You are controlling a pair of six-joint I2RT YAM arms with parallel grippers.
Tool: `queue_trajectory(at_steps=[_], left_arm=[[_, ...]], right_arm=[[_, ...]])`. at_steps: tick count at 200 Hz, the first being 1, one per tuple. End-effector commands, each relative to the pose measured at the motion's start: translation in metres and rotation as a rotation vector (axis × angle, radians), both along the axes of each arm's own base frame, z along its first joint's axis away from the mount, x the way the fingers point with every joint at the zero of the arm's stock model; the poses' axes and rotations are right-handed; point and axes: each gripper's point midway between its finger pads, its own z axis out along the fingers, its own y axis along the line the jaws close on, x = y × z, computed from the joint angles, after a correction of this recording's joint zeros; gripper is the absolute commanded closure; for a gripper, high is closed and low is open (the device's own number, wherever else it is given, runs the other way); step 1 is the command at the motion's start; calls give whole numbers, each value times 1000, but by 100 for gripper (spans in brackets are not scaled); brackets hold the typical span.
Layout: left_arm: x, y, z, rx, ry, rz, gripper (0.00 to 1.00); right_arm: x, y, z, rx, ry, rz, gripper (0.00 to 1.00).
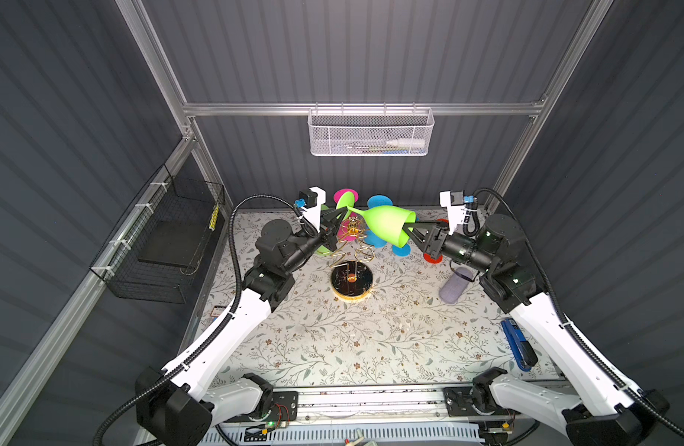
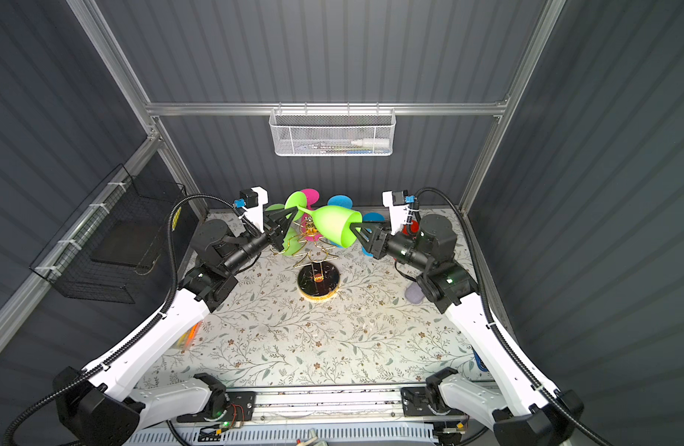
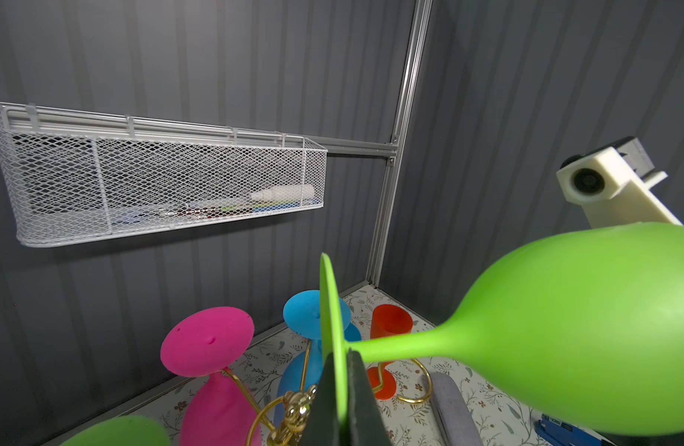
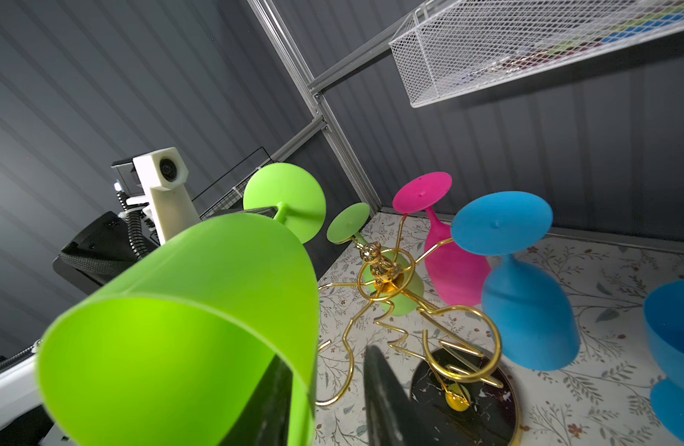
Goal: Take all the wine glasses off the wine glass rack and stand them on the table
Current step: 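Open the left gripper off the stem while the right gripper holds the green glass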
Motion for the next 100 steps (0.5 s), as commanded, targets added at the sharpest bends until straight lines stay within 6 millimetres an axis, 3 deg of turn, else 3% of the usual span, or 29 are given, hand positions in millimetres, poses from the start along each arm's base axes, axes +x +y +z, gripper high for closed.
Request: queue_trajectory(at_steps=[1,41,59,88,100], left_arm=[[-6,4,7,-19,-17,3,100],[-3,5,4,-12,-13,20,97],[-2,5,4,-14,-13,25,93],[-1,7,4,-18,-7,36,83],[0,7,3,-18,-3,43,73]], right_arm=[[-2,2,23,30,-53,5,72],[-2,4,23,35,-42,13,84],[-1,4,22,38,-30,8,100],[0,4,22,44,-25,10,100],[0,4,23,46,-23,8,100]])
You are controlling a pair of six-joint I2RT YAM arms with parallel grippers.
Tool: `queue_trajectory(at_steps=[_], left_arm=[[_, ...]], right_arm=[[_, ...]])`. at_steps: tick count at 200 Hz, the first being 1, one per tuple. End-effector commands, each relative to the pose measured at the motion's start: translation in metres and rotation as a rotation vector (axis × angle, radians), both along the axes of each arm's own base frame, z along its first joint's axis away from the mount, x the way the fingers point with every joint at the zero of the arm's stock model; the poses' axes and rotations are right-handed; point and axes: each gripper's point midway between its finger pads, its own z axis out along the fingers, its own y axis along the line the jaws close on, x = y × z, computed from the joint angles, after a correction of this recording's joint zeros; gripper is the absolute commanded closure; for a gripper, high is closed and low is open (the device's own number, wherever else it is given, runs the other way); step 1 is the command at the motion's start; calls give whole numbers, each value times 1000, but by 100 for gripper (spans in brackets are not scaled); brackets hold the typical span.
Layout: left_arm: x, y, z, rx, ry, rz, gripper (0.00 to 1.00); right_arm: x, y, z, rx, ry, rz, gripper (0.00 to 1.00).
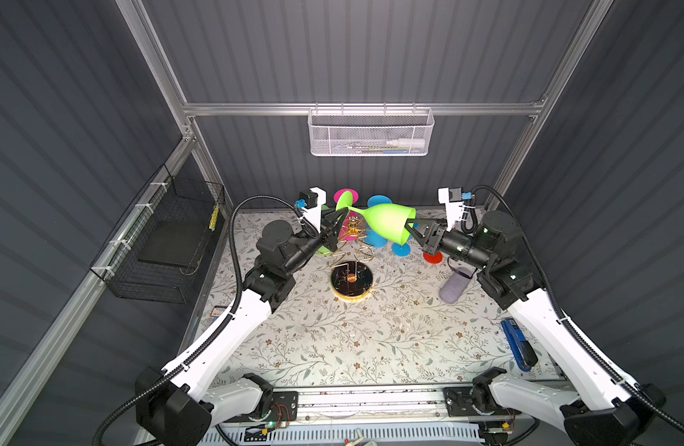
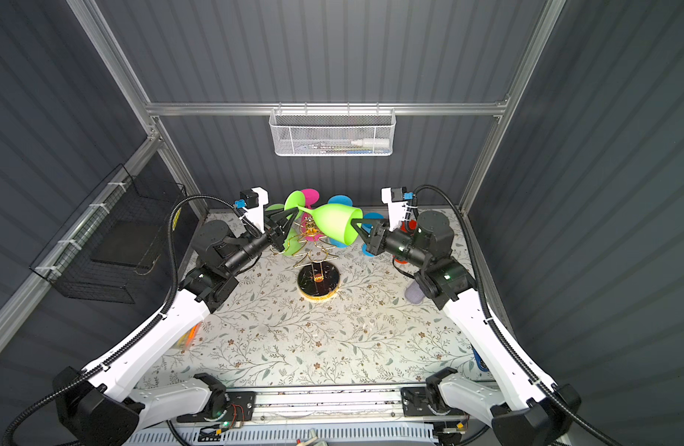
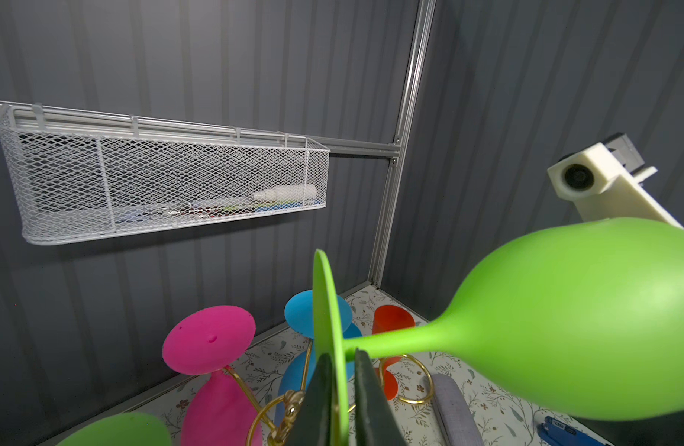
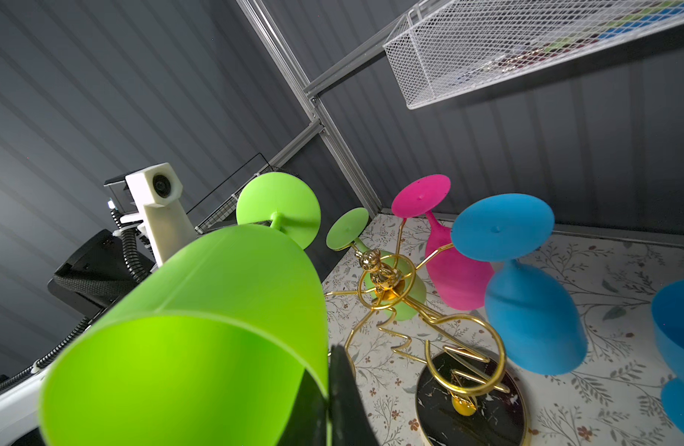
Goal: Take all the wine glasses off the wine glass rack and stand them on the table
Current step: 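Open the left gripper off the stem while the right gripper holds the green glass, then carry the green glass away from the rack with the right gripper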
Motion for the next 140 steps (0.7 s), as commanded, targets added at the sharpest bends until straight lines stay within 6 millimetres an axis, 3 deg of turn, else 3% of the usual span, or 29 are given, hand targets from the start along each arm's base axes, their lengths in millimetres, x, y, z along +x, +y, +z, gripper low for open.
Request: queue_trajectory(at_steps=[1,18,33,67,95,140], left_arm=[[-3,4,4,-15,-8,18,72],[-2,8,5,-16,-4,41,58],[0,15,6,-18,1,81,39],[0,41,9,4,-6,218,12],[-1,70,14,63,-33,362,3],[0,97,9,133,-49,495,1]], right_arm=[[-5,2,20,33,-44,18,100],[-6,-2,23,25,-54,0,100],[-5,-8,26,1,-66,-39,100],[-4,-45,29,-125,-84,-193,100],[-6,-99,24,-285,-74,-406,100],[-13,-188,-5,-547,84,-722,100]])
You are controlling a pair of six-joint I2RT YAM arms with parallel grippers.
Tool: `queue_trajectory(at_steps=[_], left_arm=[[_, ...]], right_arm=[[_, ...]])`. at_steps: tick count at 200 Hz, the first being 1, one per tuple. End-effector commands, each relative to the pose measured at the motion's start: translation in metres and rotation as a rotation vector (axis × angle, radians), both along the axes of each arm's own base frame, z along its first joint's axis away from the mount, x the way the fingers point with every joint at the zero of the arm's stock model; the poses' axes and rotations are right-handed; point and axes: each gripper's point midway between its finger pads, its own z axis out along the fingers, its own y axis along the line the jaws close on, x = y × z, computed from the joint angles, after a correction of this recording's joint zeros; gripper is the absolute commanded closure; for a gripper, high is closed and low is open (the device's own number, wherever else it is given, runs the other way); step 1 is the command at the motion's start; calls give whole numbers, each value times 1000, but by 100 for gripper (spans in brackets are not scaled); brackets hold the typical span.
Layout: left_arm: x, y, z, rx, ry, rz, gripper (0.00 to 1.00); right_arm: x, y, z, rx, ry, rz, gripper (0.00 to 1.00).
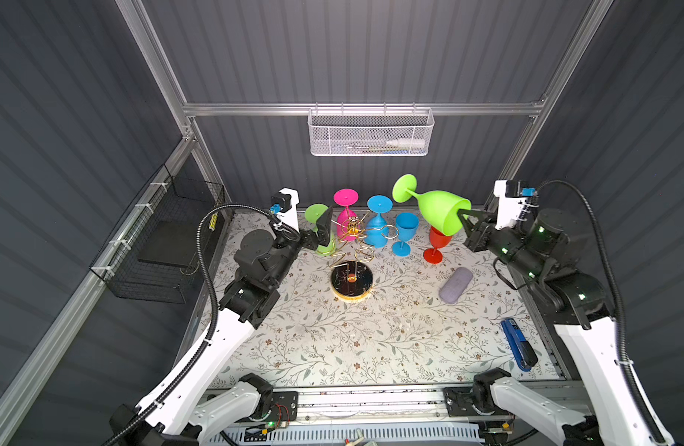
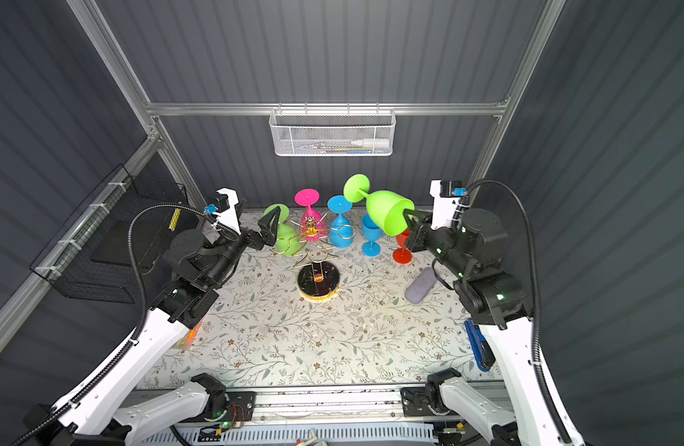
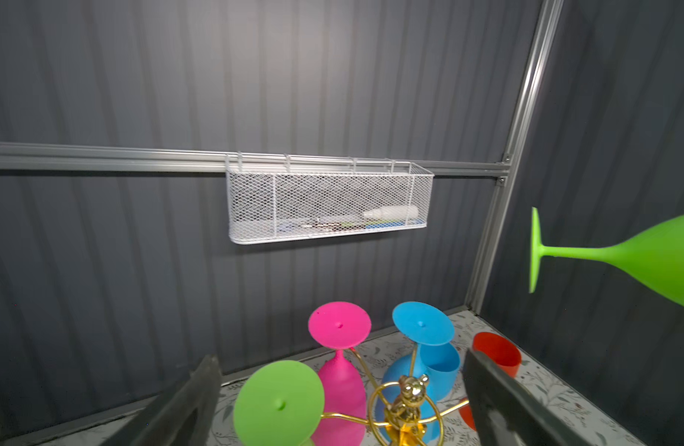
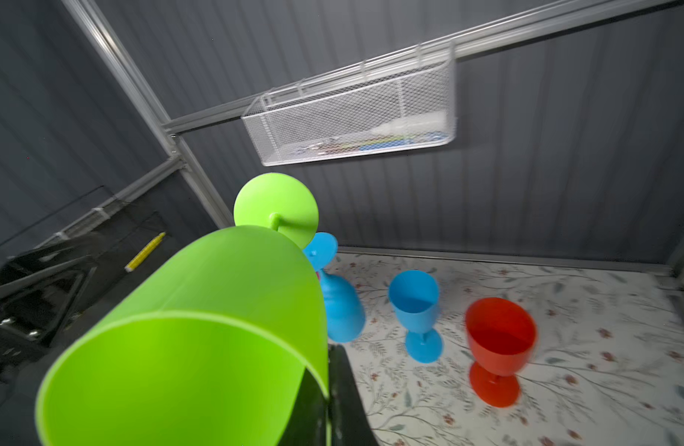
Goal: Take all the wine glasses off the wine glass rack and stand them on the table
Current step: 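Carry the green glass away from the rack with the right gripper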
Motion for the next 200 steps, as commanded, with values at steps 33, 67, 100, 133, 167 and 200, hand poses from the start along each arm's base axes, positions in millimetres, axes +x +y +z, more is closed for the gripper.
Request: queue_trajectory(at_steps=[33,67,100,133,167,200], left_arm=[[13,43,-20,80,32,211,0],[22,82,-32,-24,84,303,0],[26,94,-49,-12,119,337,0],[22,101,-57,5,121,368,0],[20,104,-61,23,119,381,0],[21,104,-67,32,126,381,0]], right_arm=[[-10,-124,-70,-272,267,-482,100],[6,-166,-104,-296,380,-611,100],[39,-184,-138,-352,508,-645,100],[73,-187,-171,-365,619,-614,100],[101,-186,-194,-377,700,-571,100],[119,-188,-214,-401,765,-545,100]])
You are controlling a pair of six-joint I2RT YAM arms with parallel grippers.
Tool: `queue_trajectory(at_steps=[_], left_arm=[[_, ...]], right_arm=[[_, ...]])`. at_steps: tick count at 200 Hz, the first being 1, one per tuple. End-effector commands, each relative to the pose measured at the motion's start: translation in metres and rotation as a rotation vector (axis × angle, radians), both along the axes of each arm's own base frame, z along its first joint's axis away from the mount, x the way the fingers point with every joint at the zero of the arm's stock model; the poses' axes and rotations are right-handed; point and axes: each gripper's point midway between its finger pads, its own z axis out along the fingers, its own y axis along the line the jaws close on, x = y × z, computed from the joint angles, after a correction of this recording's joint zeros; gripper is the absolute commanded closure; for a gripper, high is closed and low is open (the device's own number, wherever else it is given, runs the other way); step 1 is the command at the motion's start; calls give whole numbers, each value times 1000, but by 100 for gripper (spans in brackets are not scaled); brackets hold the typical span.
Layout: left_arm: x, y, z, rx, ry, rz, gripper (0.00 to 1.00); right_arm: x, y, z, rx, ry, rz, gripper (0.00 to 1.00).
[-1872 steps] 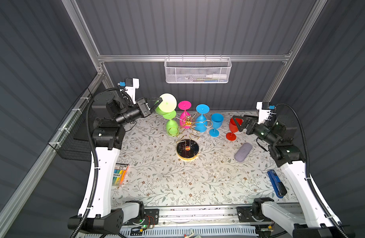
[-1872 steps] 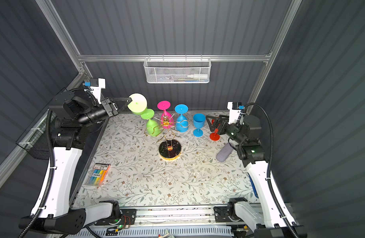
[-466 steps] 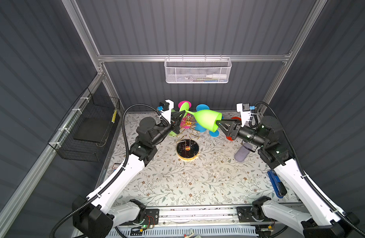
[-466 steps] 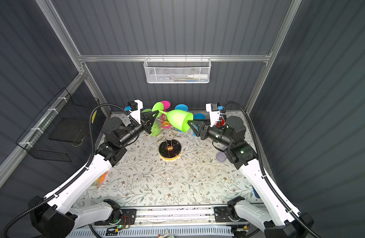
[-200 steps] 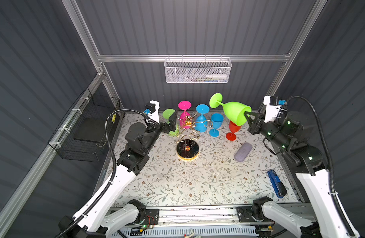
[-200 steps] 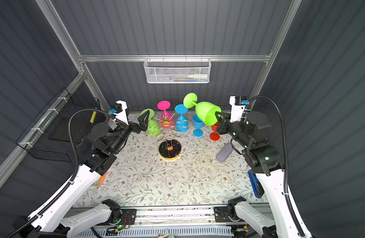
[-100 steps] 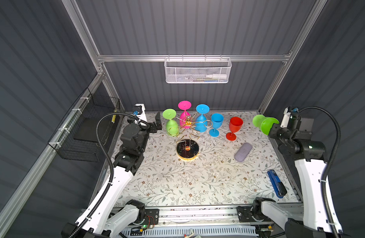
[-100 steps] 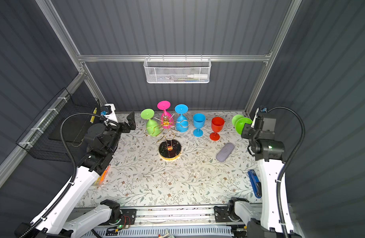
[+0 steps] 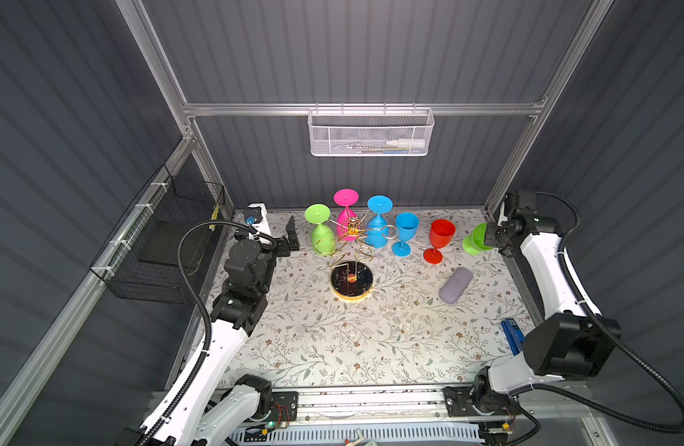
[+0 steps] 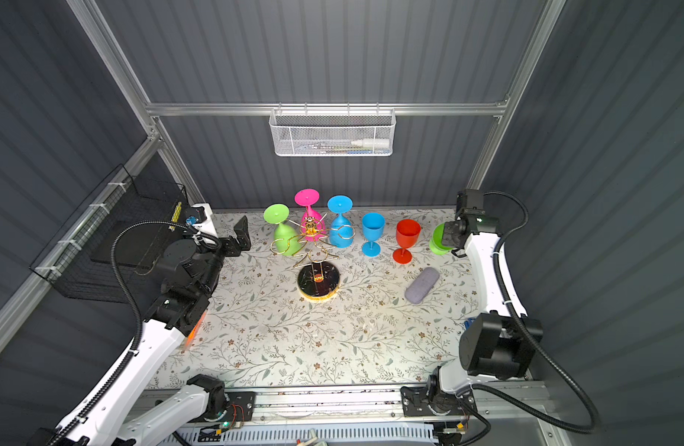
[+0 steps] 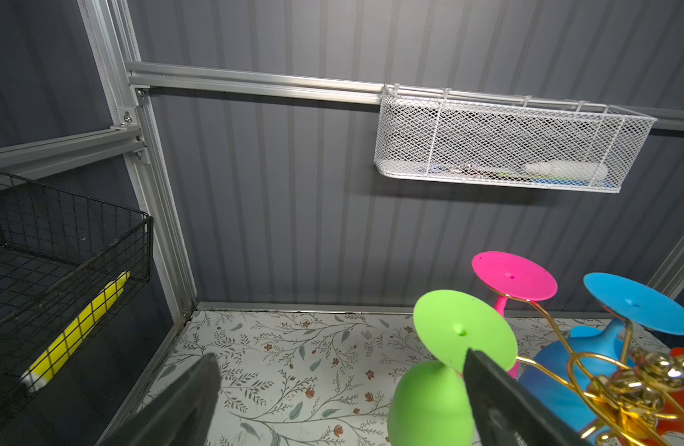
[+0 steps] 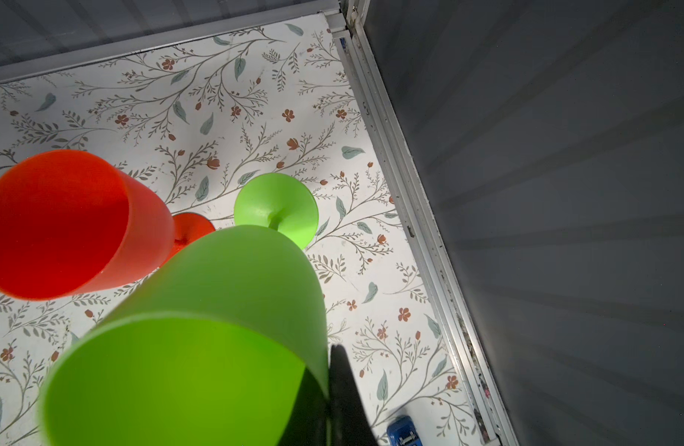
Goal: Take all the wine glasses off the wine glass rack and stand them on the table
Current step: 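Carry the green glass away from the rack with the right gripper, then lower the green glass upright onto the table beside the red glass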
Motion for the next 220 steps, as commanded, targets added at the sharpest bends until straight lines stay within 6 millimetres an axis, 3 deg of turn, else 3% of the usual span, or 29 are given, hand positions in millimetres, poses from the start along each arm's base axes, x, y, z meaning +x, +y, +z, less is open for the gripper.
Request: queue_trajectory(at_steps=[1,90,164,220], left_arm=[[-3,6,1,14,-16,21,0],[0,4,-3,36,-4,16,0],[4,2,-9,37,16,12,0],[9,0,-10,39,23,7,0]], right_arm=[[9,0,-1,-3,22,19,100],[43,16,-42,36,120,89,100],[47,21,-70,46,205,108,100],[50,26,-74,58,229,121,97]])
